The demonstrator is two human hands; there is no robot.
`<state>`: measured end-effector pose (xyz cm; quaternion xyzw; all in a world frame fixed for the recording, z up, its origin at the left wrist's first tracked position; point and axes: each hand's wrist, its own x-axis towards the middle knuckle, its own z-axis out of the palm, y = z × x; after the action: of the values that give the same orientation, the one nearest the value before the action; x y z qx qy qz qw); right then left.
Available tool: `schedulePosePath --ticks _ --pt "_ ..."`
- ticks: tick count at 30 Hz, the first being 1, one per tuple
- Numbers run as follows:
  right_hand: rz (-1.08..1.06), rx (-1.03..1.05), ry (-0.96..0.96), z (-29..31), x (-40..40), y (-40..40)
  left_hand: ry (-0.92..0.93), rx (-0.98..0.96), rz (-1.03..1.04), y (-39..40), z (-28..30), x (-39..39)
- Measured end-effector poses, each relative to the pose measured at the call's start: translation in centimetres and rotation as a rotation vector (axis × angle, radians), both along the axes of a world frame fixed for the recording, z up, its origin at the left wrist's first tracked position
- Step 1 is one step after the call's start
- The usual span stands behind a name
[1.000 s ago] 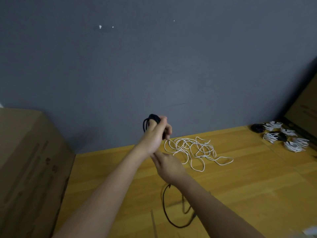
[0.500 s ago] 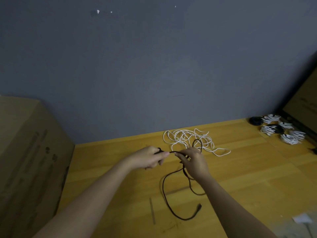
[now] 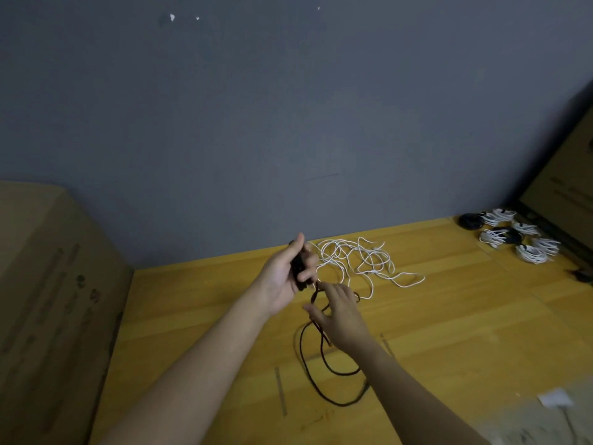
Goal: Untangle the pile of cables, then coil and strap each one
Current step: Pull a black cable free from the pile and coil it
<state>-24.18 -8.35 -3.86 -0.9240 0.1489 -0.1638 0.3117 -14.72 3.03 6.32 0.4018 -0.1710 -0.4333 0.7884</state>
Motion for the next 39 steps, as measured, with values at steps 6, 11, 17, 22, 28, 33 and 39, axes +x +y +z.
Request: schedulePosePath --ticks 6,11,17,22,28,33,39 --pt "0.0 -0.108 0.063 -1.6 -1.2 0.6 -0.295 0.13 0.323 -1.8 -1.8 0.4" --pt "0.056 -0.177 0.058 -1.1 -1.3 0.9 -0.631 0.543 0.401 -2.0 -2.3 2.8" --pt "0.03 -0.255 0.107 0.1 -1.3 -1.6 -1.069 1.069 -0.024 0.2 -4.9 4.1" --pt "-0.031 -0.32 0.14 0.6 -1.0 -2.0 -1.026 1.06 0.076 0.2 -5.1 4.3" --pt "-0.094 -0.269 0.018 1.1 -0.7 -2.4 -1.217 1.171 -0.137 0.6 -5.5 4.2" --pt "-0.228 -0.508 -0.07 1.5 -0.2 -3.1 -0.987 0.975 -0.425 0.1 -4.6 3.8" --pt "-0.122 -0.421 -0.104 1.8 -0.2 -2.6 -0.918 0.852 -0.409 0.7 -5.0 4.1"
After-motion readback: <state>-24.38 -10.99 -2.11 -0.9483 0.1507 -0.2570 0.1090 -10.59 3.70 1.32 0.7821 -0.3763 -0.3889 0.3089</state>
